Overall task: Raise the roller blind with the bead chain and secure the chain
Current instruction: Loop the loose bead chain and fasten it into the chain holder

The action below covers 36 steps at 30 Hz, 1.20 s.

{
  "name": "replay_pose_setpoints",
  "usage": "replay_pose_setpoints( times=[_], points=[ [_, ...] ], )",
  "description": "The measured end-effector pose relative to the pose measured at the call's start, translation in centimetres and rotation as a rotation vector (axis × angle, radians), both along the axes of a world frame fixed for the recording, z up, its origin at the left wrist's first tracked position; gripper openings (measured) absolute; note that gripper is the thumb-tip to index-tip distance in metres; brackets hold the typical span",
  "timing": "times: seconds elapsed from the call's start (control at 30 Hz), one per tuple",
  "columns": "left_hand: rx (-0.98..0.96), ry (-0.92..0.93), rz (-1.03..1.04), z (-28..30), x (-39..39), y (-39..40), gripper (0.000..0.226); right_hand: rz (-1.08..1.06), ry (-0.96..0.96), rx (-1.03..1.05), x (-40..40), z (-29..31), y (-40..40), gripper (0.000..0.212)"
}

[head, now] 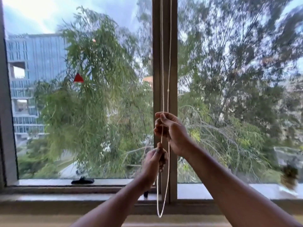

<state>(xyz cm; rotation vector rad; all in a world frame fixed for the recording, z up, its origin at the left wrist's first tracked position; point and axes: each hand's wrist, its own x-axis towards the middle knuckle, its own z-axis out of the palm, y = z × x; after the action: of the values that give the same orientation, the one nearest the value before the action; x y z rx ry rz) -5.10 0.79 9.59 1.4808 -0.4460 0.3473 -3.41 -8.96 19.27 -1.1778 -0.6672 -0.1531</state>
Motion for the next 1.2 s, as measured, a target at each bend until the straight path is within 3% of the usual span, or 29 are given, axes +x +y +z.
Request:
replay_pose_setpoints(
  times=[0.53,0.83,1.07,1.2],
  points=[
    [0.106,0.193,-0.002,-16.2,1.4,3.4,0.057,-0.085,0.171,-0.090,-0.1,-13.1,1.7,0.014],
    [0.269,0.206,0.045,-21.8,2.8,4.0,0.060,-0.094,0.310,-0.171,2.7,-19.7,1.9,0.015],
    [0.275,0.276,0.103,-25.3,5.8,4.6,0.063,-0.024,0.424,-0.167,6.8,-24.2,1.7,0.017],
    [0.358,0.310,0.156,-27.7,7.8,5.5,0.056,0.027,0.457,-0.174,9.1,-26.1,1.5,0.017]
  ],
)
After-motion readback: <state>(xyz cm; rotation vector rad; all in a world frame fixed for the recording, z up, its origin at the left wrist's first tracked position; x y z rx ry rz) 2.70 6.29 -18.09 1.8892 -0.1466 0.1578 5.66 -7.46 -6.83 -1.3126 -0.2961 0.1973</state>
